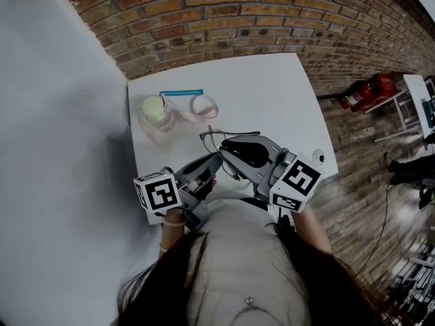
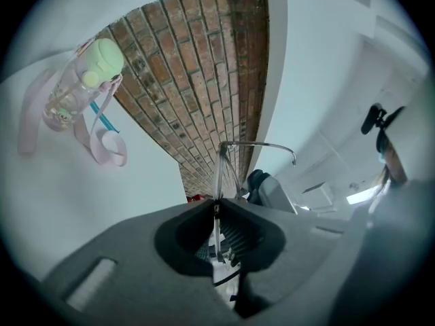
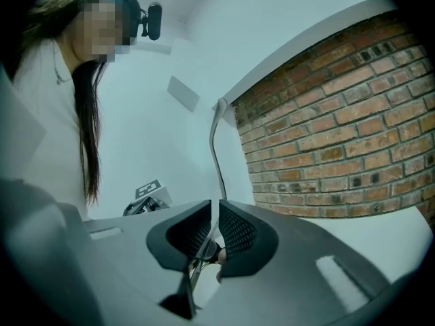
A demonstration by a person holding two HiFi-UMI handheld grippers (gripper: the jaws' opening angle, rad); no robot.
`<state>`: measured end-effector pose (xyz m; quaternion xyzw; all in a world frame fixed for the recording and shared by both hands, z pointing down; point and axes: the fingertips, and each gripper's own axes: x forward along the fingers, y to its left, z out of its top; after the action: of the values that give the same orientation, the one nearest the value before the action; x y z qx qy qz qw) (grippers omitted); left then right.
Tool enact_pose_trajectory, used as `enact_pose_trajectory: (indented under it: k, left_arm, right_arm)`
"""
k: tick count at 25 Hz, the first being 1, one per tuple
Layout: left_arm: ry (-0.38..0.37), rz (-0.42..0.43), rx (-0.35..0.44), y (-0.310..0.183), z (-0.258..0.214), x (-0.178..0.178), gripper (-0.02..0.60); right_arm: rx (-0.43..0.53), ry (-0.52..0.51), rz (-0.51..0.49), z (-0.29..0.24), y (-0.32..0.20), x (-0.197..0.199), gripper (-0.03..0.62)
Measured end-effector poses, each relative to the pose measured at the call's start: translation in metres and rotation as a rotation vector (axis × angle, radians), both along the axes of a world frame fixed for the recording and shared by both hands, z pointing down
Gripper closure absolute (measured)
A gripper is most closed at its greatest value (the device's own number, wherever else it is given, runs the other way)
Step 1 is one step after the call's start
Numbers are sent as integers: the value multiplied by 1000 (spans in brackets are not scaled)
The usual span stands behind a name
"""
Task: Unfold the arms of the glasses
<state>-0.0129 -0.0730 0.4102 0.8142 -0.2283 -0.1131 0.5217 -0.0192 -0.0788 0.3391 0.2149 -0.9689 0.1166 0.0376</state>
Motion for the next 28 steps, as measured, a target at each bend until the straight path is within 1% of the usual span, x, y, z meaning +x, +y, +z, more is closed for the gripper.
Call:
enact_pose_trajectory:
  k: [4, 10, 21, 28]
  left_arm:
    - [-6, -6, 18, -1, -2, 0, 558]
    - [-27, -17, 76, -1, -7, 0, 558]
    - [-109, -17, 185, -1, -14, 3, 558]
    - [-131, -27, 209, -3, -16, 0, 558]
  right_arm:
    - [-19, 2, -13, 4, 0, -2, 546]
    - [-42, 9, -32, 9, 2, -6, 543]
    - [-69, 31, -44, 12, 2, -10, 533]
    - [-66, 43, -39, 13, 1, -13, 534]
